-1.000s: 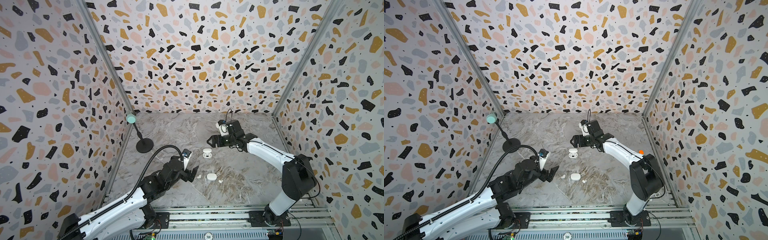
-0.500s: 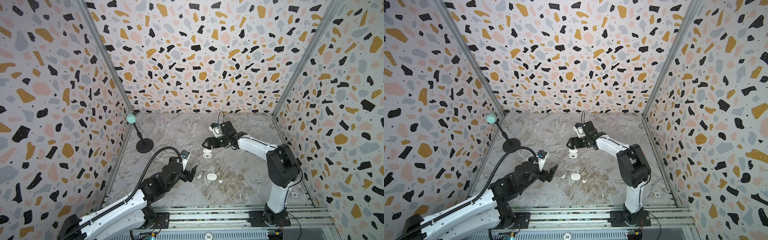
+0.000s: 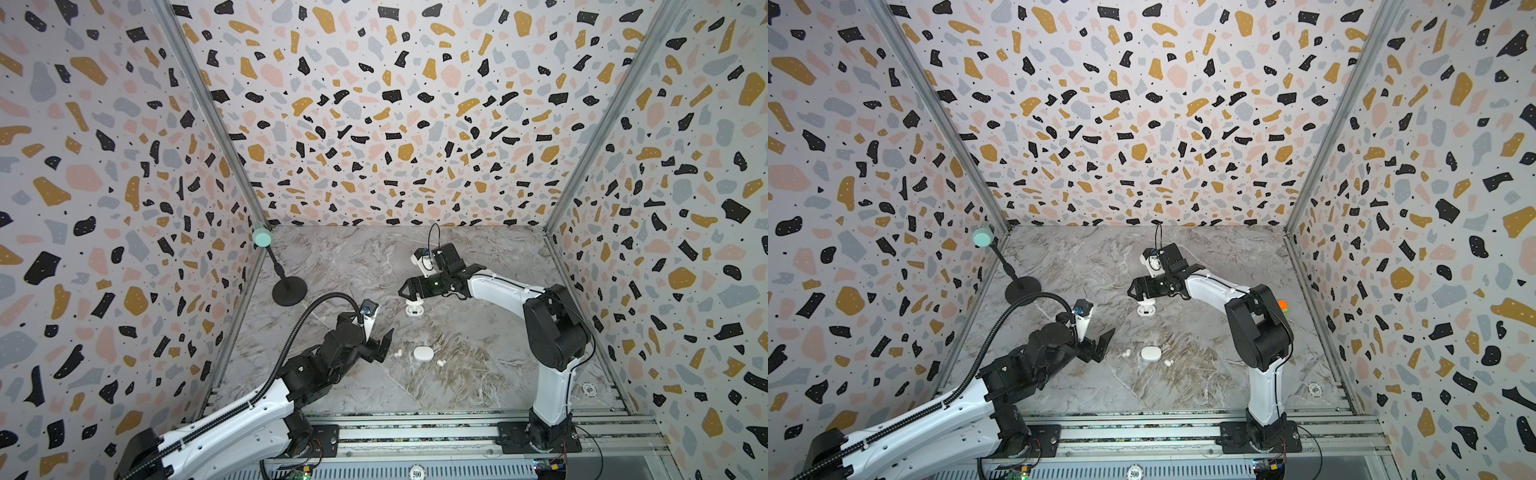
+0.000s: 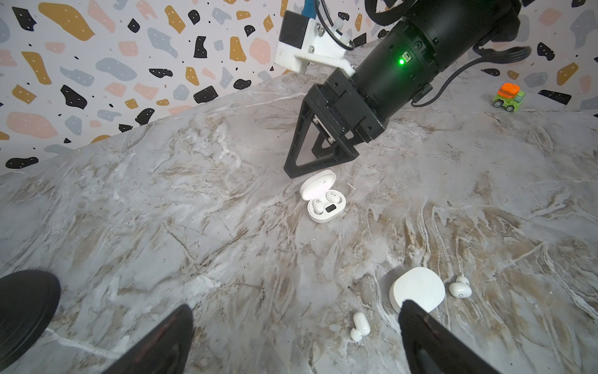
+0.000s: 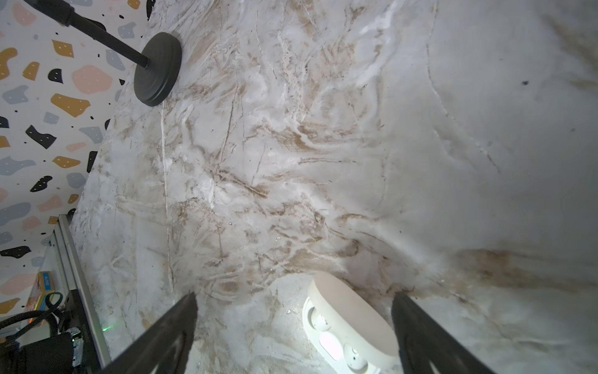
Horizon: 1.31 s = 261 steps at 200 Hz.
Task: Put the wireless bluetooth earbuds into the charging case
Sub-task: 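Move the right gripper over the open case lid, then press the case lid down with the right gripper to close it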
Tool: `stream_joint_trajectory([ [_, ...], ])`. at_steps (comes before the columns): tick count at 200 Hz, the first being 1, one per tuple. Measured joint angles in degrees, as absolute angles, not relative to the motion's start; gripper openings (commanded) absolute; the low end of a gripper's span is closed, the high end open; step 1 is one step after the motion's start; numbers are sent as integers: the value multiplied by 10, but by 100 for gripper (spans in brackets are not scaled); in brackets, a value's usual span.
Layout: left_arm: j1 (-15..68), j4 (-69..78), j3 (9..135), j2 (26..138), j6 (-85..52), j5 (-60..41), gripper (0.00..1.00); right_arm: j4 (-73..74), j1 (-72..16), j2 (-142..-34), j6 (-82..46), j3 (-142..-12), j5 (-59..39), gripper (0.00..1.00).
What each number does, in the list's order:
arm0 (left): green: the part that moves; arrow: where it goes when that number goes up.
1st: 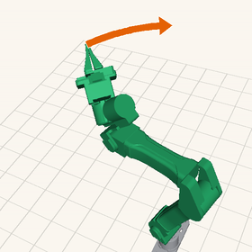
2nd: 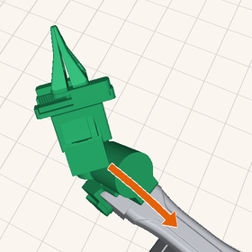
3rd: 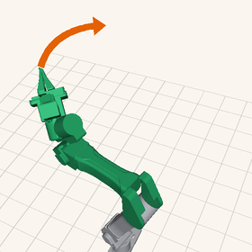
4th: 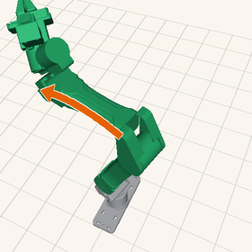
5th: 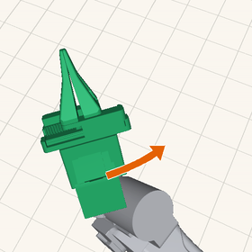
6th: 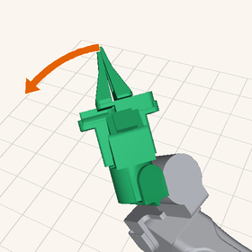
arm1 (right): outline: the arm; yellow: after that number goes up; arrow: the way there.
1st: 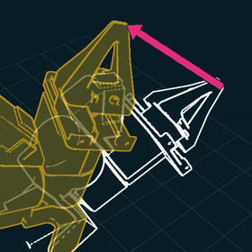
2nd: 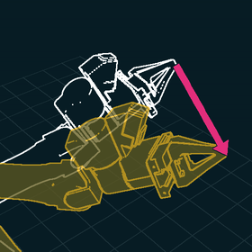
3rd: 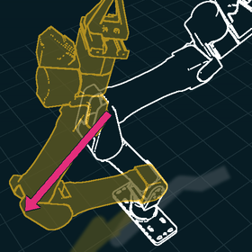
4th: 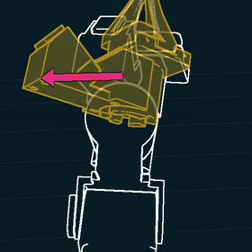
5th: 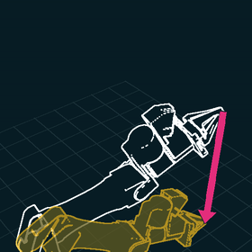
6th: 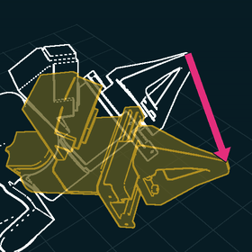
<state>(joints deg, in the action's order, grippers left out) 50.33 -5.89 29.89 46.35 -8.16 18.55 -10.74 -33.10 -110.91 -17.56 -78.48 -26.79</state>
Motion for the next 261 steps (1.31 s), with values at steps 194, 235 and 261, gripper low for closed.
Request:
stream_joint_trajectory([
  [194, 503, -58, 296, 463, -82, 186, 100, -117, -354, -1121, -168, -788, -260, 95],
  [235, 503, -58, 296, 463, -82, 185, 100, -117, -357, -1120, -166, -786, -259, 95],
  [261, 503, -58, 296, 464, -82, 185, 100, -117, -361, -1119, -165, -779, -256, 95],
])
